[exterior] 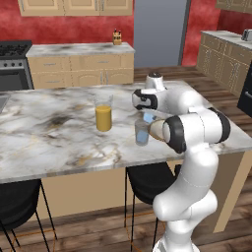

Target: There are two ice cubes in the ice bowl. Place both ice cubes in the glass cup.

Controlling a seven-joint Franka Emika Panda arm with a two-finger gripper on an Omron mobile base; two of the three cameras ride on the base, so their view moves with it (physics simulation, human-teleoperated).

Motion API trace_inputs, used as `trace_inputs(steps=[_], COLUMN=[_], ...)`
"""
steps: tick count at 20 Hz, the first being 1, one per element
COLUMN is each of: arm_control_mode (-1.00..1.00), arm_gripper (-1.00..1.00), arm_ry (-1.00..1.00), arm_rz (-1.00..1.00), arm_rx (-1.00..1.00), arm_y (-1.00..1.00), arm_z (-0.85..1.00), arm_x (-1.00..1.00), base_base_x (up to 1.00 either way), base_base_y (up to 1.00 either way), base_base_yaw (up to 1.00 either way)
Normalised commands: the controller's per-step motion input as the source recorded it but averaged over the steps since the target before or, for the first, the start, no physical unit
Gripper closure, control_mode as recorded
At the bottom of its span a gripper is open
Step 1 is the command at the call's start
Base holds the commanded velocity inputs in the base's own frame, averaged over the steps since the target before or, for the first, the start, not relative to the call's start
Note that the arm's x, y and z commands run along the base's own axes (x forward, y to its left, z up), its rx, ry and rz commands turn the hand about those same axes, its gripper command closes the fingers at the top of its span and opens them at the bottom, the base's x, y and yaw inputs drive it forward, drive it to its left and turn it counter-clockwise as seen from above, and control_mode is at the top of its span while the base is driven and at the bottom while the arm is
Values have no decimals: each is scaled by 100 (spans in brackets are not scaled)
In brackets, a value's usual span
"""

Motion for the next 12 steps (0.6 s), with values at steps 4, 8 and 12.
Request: trace_inputs(steps=[4,8,12], arm_control_mode=[-100,-100,-100], arm_gripper=[100,100,100], arm_ry=[0,0,3], arm_rz=[0,0,0], arm_rx=[3,11,0], arm_y=[23,10,8], arm_z=[0,0,-1], arm_x=[1,10,0], base_base_x=[0,0,0], base_base_y=[0,0,0], base_base_yaw=[0,0,0])
